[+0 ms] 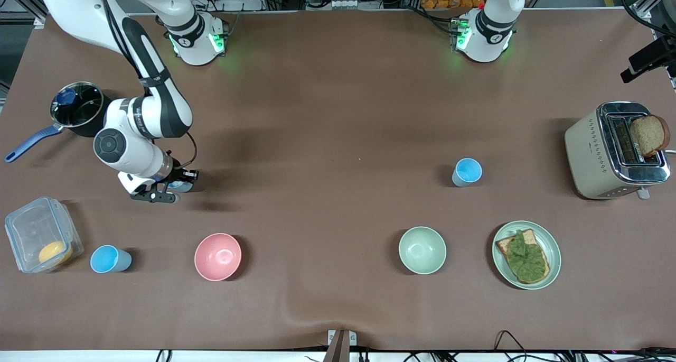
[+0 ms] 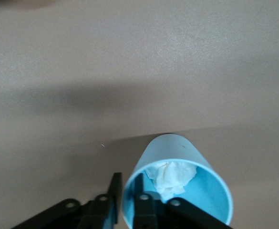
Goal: Stack blue cups with both arms
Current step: 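Lift the blue cup with the right gripper toward the table middle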
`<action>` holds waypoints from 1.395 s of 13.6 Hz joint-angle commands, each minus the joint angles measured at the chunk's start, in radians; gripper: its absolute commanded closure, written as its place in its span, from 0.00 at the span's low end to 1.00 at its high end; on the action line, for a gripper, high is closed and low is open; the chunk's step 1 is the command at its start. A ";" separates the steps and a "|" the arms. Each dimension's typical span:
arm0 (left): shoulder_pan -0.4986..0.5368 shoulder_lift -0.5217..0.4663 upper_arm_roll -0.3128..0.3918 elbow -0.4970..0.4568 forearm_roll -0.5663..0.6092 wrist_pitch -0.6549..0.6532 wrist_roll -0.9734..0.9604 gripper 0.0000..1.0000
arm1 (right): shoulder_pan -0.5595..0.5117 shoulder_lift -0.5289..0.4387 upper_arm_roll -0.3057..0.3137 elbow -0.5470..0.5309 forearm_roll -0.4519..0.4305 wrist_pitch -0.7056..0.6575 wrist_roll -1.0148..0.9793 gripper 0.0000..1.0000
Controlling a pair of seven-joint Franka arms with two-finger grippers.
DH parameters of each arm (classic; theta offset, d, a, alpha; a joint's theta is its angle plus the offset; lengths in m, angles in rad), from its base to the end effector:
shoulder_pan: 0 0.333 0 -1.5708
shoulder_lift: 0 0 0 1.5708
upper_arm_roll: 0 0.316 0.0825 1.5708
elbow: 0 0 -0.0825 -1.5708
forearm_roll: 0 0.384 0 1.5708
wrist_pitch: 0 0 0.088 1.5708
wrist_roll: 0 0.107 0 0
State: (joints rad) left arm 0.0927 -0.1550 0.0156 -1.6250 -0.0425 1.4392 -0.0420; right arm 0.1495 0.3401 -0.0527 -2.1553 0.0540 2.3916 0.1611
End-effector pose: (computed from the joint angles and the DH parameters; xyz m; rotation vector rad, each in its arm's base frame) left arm 0.4887 0.0488 0.6691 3.0875 0.2245 -0.0454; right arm 0.5541 0.0542 0.2312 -3.1295 0.1623 0.1636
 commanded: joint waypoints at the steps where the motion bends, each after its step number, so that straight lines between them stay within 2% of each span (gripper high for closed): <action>1: 0.009 -0.009 -0.002 0.011 -0.022 -0.014 0.017 0.00 | -0.001 -0.045 0.001 0.011 0.006 -0.044 0.011 1.00; 4: 0.010 -0.011 0.004 0.011 -0.020 -0.014 0.034 0.00 | 0.028 -0.089 0.008 0.165 0.006 -0.312 0.111 1.00; 6: 0.010 -0.011 0.004 0.010 -0.022 -0.014 0.040 0.00 | 0.105 -0.075 0.008 0.286 0.007 -0.414 0.217 1.00; 8: 0.009 -0.012 0.003 0.011 -0.020 -0.016 0.034 0.00 | 0.201 -0.053 0.008 0.351 0.009 -0.402 0.347 1.00; 13: 0.009 -0.012 0.004 0.013 -0.020 -0.014 0.033 0.00 | 0.418 0.169 0.007 0.636 0.009 -0.402 0.676 1.00; 19: 0.010 -0.011 0.006 0.010 -0.020 -0.014 0.040 0.00 | 0.619 0.410 0.005 0.868 -0.005 -0.401 0.857 1.00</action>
State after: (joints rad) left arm 0.0929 -0.1578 0.0208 -1.6211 -0.0427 1.4392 -0.0267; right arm 0.7244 0.6496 -0.0318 -1.4233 0.0559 2.0140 0.9773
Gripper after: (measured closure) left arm 0.000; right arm 0.960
